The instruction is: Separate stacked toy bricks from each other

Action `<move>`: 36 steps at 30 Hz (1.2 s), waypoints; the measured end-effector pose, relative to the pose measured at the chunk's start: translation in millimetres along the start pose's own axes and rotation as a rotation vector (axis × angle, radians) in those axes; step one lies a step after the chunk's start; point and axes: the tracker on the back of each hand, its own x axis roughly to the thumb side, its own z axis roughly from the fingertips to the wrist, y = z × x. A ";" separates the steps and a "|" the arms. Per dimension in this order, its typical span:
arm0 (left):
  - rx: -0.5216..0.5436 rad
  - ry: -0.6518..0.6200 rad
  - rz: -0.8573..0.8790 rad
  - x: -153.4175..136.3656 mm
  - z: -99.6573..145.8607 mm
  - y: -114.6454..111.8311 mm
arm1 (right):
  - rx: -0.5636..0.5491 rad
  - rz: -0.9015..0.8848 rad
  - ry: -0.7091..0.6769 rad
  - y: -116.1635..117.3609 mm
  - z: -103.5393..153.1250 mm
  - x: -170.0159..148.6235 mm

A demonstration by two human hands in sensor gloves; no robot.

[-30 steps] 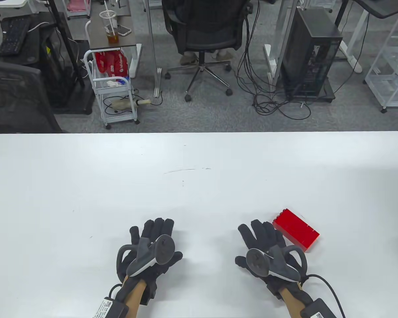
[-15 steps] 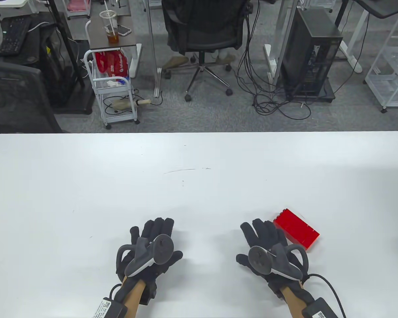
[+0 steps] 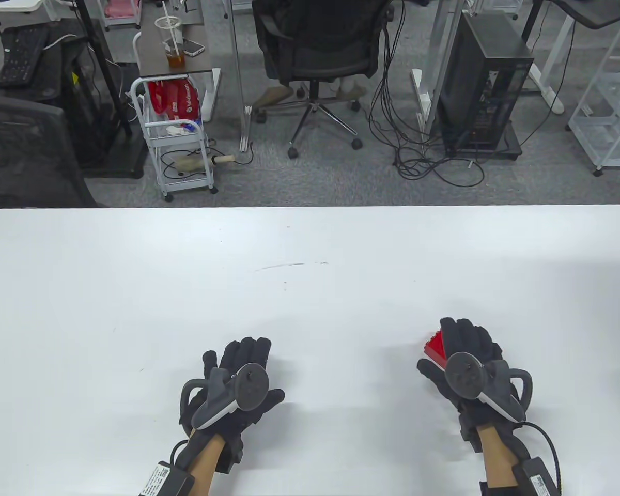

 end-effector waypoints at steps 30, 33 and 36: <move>-0.041 -0.039 -0.017 8.7 3.8 0.8 | 0.177 0.055 0.206 26.8 -18.6 -6.2; -0.052 -0.048 -0.010 9.4 3.4 -0.4 | 0.162 0.078 0.201 26.4 -17.4 -2.6; -0.062 -0.052 -0.006 9.8 3.5 -0.6 | 0.145 0.098 0.181 27.3 -16.2 2.8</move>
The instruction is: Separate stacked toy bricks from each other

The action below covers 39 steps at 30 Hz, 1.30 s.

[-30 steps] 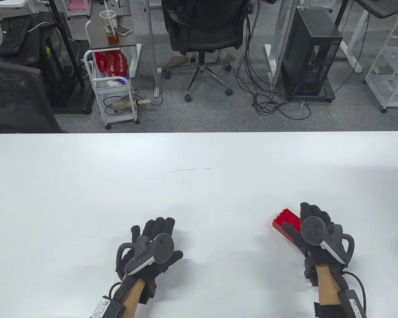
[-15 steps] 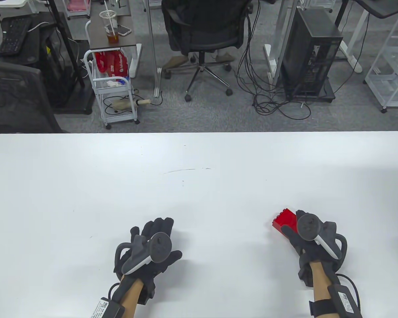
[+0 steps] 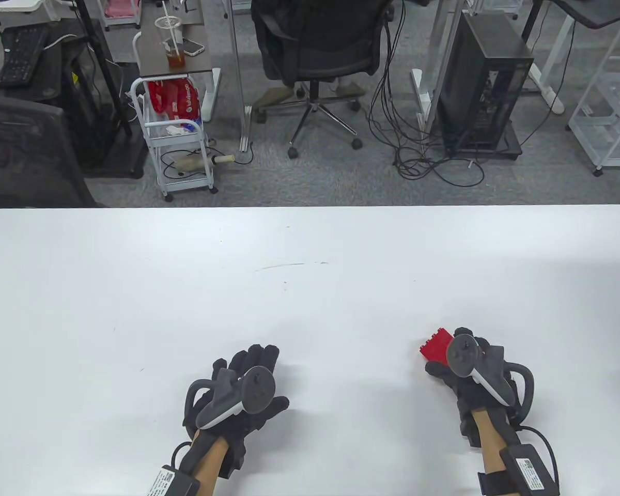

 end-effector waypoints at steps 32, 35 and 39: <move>0.212 -0.355 0.384 57.4 25.5 13.8 | -0.324 -0.341 -0.636 -29.8 100.6 103.9; 0.204 -0.373 0.414 57.1 28.3 14.8 | -0.358 -0.305 -0.678 -25.6 108.5 115.5; 0.155 -0.404 0.528 56.0 27.9 14.7 | -0.373 -0.271 -0.701 -23.9 116.8 124.6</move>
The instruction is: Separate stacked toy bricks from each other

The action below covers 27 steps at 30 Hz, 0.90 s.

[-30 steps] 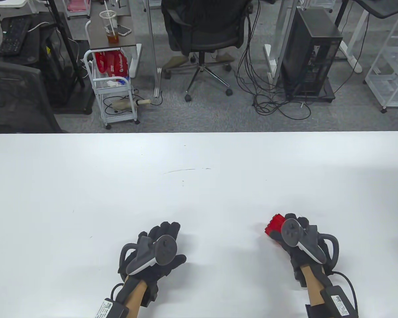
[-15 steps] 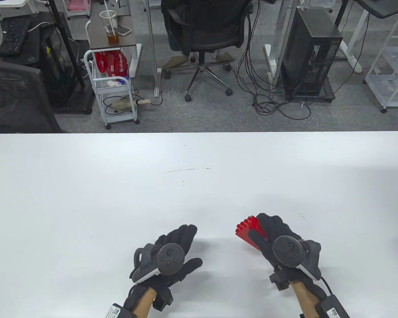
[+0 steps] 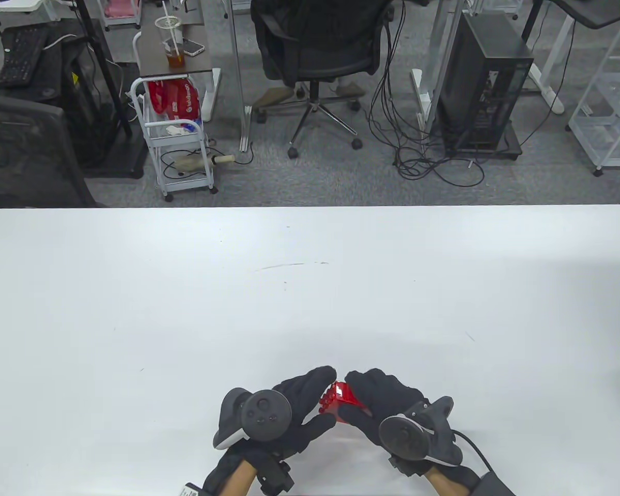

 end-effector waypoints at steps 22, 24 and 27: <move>0.144 0.074 -0.194 26.1 -3.1 -16.4 | -0.039 -0.047 0.062 5.5 6.4 4.1; 0.147 0.078 -0.221 28.3 -2.6 -17.3 | -0.037 -0.044 0.059 5.5 6.6 3.9; 0.208 0.096 -0.312 34.1 0.1 -18.4 | -0.034 -0.052 0.081 6.0 6.1 3.0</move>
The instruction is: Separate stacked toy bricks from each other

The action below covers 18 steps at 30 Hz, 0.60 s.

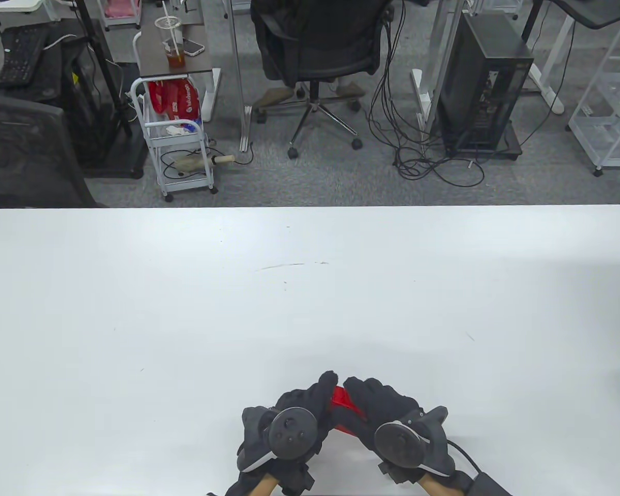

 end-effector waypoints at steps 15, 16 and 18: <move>-0.026 0.197 -0.075 -43.9 -12.1 28.3 | -0.059 -0.073 0.047 -6.3 -5.3 -16.6; -0.028 0.219 -0.095 -48.7 -13.3 30.1 | -0.060 -0.074 0.054 -7.0 -5.8 -18.2; -0.040 0.292 -0.149 -62.4 -17.7 35.1 | -0.068 -0.076 0.064 -8.4 -6.4 -21.9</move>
